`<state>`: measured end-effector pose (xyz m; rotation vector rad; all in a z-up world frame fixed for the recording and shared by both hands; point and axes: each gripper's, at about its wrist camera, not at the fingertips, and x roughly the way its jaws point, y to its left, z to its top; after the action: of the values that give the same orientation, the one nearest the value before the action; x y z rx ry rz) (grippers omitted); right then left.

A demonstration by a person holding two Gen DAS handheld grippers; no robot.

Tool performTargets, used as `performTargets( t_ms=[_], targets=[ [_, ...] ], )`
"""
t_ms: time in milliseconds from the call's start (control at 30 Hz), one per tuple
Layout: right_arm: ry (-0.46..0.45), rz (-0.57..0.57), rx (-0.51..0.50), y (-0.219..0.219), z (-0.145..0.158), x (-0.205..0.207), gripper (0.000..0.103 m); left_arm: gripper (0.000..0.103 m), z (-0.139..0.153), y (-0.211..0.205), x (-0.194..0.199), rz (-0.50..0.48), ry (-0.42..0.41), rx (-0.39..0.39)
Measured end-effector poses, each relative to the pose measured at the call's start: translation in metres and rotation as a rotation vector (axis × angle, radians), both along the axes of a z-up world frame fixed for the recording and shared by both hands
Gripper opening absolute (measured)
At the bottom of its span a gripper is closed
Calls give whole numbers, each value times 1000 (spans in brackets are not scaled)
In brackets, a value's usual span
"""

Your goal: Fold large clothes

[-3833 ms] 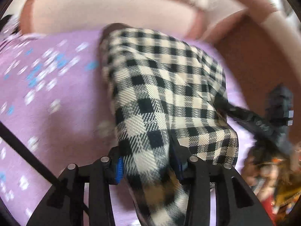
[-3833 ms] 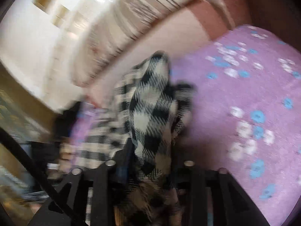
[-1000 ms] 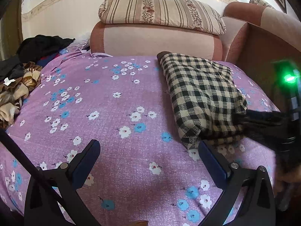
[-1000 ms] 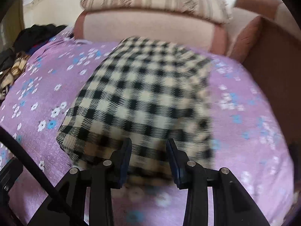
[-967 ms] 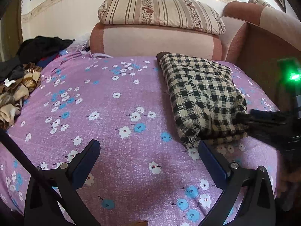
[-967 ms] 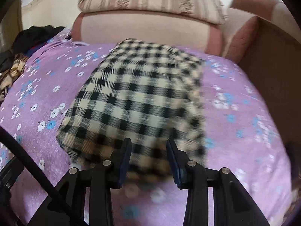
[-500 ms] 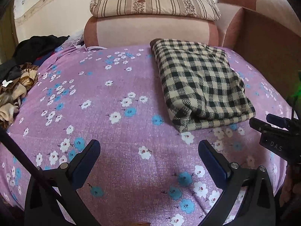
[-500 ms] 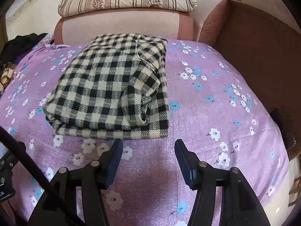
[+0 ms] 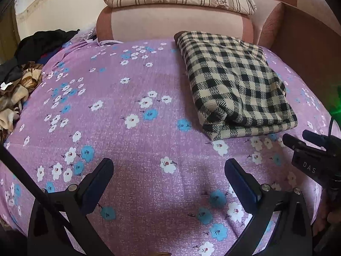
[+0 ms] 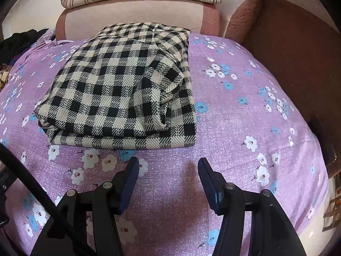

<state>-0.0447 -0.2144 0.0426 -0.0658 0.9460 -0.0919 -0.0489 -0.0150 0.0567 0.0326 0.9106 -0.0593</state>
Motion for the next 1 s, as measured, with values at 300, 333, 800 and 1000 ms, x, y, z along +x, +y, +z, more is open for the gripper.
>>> performTargets(
  t_ms=[300,333,800,1000],
  targets=[
    [-17,20,-45,11,2,-1,62,103,-7,0,2,-3,24,-2],
    [-17,20,-46,11,2,-1,62,103,-8,0,3,-2,27,-4],
    [-12,29,-70,16,0,0,63,103,-12,0,4,-2,38,0],
    [-13,28,-74,18,1,-1,63,103,-12,0,4,-2,38,-1]
  ],
)
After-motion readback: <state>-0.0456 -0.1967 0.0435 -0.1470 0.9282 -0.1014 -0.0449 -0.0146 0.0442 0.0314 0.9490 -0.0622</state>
